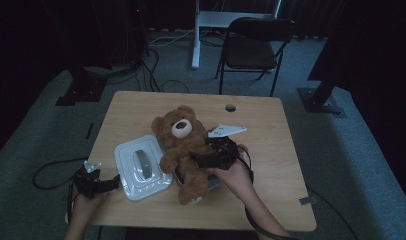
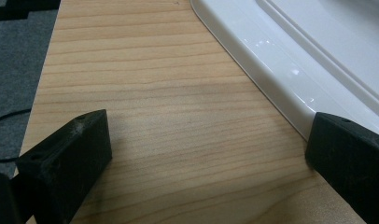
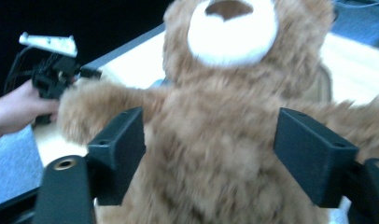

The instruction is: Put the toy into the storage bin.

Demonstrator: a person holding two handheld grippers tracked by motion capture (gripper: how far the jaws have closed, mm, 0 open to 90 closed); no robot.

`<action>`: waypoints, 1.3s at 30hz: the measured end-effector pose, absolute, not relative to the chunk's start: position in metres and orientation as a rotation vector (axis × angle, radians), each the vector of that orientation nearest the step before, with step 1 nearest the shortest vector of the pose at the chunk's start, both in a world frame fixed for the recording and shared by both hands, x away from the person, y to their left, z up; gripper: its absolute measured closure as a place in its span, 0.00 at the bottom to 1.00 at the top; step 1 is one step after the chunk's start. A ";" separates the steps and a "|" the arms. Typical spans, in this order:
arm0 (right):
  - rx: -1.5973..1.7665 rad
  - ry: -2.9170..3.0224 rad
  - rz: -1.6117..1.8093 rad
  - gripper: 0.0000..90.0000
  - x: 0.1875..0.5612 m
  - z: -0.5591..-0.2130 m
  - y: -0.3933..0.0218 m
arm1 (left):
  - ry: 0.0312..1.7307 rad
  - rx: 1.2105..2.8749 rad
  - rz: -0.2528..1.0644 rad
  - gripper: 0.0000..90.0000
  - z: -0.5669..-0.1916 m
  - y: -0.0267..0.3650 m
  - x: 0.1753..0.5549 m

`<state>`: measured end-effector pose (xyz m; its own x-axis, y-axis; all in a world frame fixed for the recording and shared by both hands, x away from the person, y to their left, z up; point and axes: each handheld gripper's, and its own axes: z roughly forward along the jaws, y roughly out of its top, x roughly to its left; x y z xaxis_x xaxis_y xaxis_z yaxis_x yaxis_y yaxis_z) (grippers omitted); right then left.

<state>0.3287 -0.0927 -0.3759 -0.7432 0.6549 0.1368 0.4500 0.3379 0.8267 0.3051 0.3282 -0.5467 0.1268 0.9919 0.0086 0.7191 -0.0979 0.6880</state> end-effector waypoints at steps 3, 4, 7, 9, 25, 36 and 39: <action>1.009 2.352 1.399 0.24 0.334 -0.368 -0.090 | 1.646 1.877 0.666 0.01 -0.547 0.328 0.305; 1.017 2.337 1.408 0.24 0.337 -0.366 -0.089 | 1.645 1.879 0.667 0.01 -0.547 0.328 0.305; 1.051 2.322 1.414 0.22 0.347 -0.362 -0.085 | 1.645 1.879 0.667 0.01 -0.547 0.328 0.305; 1.057 2.323 1.408 0.22 0.354 -0.360 -0.081 | 1.645 1.878 0.667 0.01 -0.547 0.328 0.305; 1.125 2.313 1.385 0.17 0.393 -0.350 -0.046 | 1.644 1.878 0.668 0.01 -0.547 0.328 0.305; 1.162 2.345 1.338 0.22 0.417 -0.348 -0.023 | 1.645 1.877 0.667 0.01 -0.547 0.328 0.305; 1.180 2.347 1.303 0.24 0.423 -0.354 -0.019 | 1.645 1.877 0.667 0.01 -0.547 0.328 0.305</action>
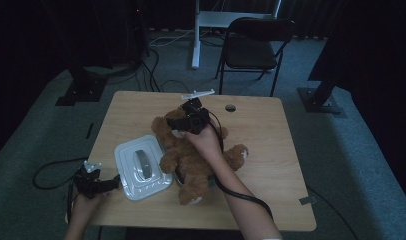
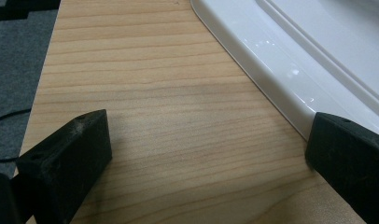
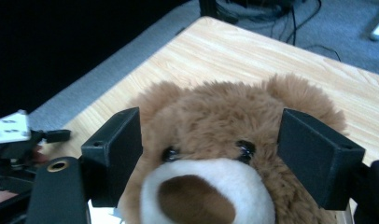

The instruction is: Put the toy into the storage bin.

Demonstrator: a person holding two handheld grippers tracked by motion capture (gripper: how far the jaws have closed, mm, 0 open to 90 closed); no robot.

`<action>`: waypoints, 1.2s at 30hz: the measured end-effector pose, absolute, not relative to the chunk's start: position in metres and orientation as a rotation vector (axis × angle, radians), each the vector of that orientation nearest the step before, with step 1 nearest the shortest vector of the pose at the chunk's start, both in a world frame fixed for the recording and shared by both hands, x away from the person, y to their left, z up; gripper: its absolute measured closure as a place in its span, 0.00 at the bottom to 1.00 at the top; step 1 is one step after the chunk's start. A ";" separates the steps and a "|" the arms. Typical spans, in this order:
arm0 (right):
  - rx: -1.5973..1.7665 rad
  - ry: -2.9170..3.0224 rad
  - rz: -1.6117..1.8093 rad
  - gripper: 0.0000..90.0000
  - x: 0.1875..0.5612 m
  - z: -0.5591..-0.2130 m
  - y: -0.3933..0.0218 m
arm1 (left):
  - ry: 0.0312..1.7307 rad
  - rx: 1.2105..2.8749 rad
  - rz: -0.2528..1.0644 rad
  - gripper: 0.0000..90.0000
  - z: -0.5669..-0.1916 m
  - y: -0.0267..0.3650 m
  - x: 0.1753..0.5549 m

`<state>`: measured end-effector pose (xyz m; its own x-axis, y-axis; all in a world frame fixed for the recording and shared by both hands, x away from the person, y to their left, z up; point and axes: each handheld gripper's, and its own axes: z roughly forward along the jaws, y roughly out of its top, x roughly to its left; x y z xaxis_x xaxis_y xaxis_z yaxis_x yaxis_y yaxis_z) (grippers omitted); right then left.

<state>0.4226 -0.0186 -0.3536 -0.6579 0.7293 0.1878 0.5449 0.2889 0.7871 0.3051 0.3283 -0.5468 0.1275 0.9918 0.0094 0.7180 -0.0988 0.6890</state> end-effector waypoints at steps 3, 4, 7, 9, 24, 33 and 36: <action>1.186 2.363 1.232 0.25 0.428 -0.362 -0.016 | 1.644 1.877 0.668 0.01 -0.547 0.328 0.305; 1.187 2.360 1.227 0.25 0.429 -0.364 -0.016 | 1.644 1.877 0.668 0.01 -0.547 0.328 0.305; 1.183 2.363 1.234 0.25 0.431 -0.366 -0.018 | 1.644 1.877 0.668 0.01 -0.547 0.328 0.305; 1.168 2.366 1.233 0.25 0.430 -0.366 -0.018 | 1.644 1.877 0.668 0.01 -0.547 0.328 0.305; 1.142 2.376 1.183 0.27 0.423 -0.367 -0.015 | 1.644 1.877 0.668 0.01 -0.547 0.328 0.305; 1.177 2.460 1.148 0.30 0.425 -0.390 -0.012 | 1.645 1.879 0.666 0.01 -0.547 0.328 0.305; 1.186 2.465 1.146 0.31 0.426 -0.394 -0.011 | 1.645 1.880 0.666 0.01 -0.547 0.328 0.305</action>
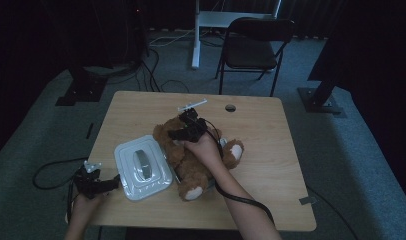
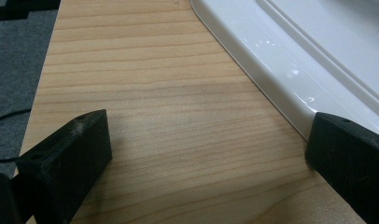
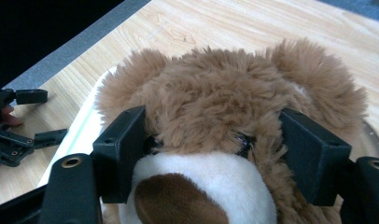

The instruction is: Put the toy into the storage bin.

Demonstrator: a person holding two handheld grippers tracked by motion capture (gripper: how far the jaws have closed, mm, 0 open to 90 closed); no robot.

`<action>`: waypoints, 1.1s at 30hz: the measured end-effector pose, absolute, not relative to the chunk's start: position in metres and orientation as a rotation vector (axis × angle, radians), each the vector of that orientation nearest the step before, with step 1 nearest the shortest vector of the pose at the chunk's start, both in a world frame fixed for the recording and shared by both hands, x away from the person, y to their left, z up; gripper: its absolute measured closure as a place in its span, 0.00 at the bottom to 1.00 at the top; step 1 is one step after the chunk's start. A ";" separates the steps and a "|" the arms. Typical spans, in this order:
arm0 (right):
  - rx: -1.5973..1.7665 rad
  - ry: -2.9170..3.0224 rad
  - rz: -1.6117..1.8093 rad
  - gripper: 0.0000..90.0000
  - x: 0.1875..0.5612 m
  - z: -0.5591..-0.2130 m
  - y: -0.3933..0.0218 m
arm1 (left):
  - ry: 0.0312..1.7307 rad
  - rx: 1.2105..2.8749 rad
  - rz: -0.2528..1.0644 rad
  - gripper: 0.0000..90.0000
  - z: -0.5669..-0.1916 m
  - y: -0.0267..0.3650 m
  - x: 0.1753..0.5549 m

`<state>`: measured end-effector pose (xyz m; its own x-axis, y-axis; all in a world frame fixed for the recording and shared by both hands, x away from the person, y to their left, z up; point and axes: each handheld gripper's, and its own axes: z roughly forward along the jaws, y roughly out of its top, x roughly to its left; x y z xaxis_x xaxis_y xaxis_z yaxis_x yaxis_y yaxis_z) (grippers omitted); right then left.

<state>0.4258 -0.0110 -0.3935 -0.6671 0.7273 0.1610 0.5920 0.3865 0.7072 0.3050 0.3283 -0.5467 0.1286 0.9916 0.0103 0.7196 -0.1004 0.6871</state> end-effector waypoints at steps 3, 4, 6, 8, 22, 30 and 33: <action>1.214 2.502 1.131 0.32 0.429 -0.402 -0.011 | 1.645 1.881 0.666 0.01 -0.547 0.328 0.305; 1.222 2.513 1.117 0.32 0.430 -0.404 -0.011 | 1.645 1.880 0.666 0.01 -0.547 0.328 0.305; 1.219 2.526 1.096 0.32 0.431 -0.408 -0.009 | 1.645 1.880 0.666 0.01 -0.547 0.328 0.305; 1.218 2.553 1.034 0.33 0.433 -0.414 -0.004 | 1.645 1.881 0.666 0.01 -0.547 0.328 0.305; 1.185 2.608 0.772 0.32 0.434 -0.438 0.024 | 1.645 1.880 0.666 0.01 -0.547 0.328 0.305; 1.196 2.571 0.881 0.32 0.426 -0.420 0.014 | 1.645 1.881 0.666 0.01 -0.547 0.328 0.305; 1.172 2.557 0.933 0.32 0.419 -0.410 0.008 | 1.643 1.882 0.667 0.01 -0.547 0.329 0.305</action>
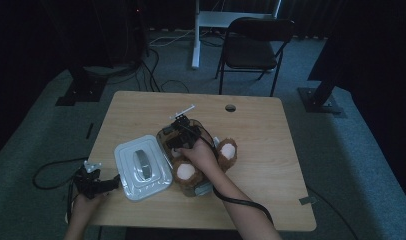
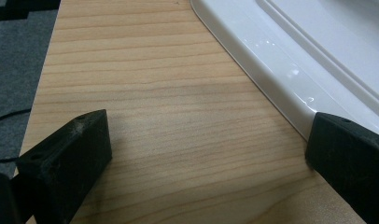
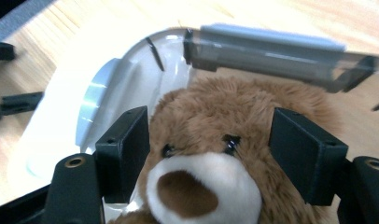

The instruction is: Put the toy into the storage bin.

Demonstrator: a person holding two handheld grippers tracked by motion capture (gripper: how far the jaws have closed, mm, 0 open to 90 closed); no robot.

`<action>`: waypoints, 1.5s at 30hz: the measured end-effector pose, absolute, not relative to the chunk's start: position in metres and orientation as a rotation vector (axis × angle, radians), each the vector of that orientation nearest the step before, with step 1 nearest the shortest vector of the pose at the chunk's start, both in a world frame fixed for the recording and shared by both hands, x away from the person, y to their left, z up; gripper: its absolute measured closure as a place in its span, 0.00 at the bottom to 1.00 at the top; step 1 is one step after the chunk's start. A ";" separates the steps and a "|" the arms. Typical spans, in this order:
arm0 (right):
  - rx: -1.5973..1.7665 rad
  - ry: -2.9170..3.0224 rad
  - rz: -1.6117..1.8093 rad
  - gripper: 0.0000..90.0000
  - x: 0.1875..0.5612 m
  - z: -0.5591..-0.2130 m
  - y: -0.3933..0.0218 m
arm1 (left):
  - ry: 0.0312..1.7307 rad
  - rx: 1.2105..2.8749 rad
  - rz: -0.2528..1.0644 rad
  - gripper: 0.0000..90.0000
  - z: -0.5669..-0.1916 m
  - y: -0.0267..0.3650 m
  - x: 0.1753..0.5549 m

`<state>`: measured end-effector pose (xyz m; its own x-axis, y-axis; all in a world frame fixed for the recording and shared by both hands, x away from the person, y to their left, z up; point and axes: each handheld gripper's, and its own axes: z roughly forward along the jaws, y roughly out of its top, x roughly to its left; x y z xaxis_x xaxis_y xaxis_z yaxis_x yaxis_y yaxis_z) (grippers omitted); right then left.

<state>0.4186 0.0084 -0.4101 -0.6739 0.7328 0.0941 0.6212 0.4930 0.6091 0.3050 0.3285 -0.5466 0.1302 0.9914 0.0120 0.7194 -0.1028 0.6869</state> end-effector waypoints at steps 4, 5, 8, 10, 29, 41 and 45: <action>1.134 2.554 1.028 0.32 0.407 -0.395 0.001 | 1.644 1.879 0.667 0.01 -0.547 0.328 0.305; 1.120 2.553 1.049 0.33 0.404 -0.391 -0.001 | 1.644 1.879 0.668 0.01 -0.547 0.328 0.305; 1.083 2.549 1.103 0.35 0.395 -0.380 -0.007 | 1.644 1.879 0.667 0.01 -0.547 0.328 0.305; 1.055 2.549 1.126 0.35 0.389 -0.374 -0.012 | 1.644 1.879 0.667 0.01 -0.547 0.328 0.305; 0.916 2.557 1.300 0.51 0.334 -0.367 -0.064 | 1.646 1.878 0.665 0.01 -0.547 0.328 0.305; 0.801 2.601 1.342 0.97 0.295 -0.373 -0.084 | 1.645 1.881 0.666 0.01 -0.547 0.328 0.305; 0.793 2.643 1.329 1.00 0.293 -0.381 -0.080 | 1.645 1.881 0.666 0.01 -0.547 0.328 0.305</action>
<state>0.2933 -0.0799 -0.3810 -0.8630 0.4801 0.1571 0.4124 0.4900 0.7680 0.3050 0.3283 -0.5467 0.1289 0.9916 0.0108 0.7197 -0.1010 0.6869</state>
